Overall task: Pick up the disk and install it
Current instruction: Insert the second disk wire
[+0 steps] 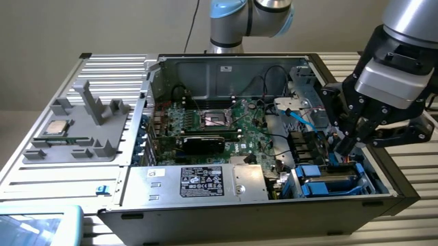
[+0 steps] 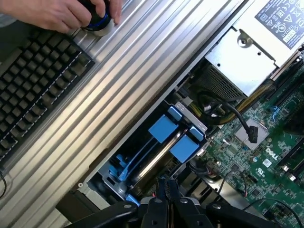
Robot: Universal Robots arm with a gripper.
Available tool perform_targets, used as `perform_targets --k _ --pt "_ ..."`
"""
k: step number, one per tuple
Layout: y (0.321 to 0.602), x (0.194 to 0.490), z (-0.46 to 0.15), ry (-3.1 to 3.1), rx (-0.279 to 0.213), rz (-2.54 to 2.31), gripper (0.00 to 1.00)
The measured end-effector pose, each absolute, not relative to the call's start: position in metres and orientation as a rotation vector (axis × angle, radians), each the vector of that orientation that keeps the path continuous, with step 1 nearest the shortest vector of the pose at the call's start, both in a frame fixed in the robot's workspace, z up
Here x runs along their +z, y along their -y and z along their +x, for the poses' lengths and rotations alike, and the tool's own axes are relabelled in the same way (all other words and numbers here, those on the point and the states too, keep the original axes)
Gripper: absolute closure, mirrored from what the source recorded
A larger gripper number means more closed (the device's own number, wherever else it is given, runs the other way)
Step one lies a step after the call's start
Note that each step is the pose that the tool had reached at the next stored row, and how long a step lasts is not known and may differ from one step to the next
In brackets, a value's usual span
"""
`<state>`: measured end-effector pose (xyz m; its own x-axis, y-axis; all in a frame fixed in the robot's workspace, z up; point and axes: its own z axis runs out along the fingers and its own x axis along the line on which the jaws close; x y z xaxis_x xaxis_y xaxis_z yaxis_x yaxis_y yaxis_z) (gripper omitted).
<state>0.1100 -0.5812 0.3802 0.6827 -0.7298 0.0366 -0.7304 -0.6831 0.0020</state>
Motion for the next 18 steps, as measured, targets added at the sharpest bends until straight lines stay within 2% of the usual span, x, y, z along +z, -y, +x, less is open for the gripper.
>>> perform_targets --k 18 --pt "0.5812 0.3777 0.1099 0.762 0.056 3.037 0.89"
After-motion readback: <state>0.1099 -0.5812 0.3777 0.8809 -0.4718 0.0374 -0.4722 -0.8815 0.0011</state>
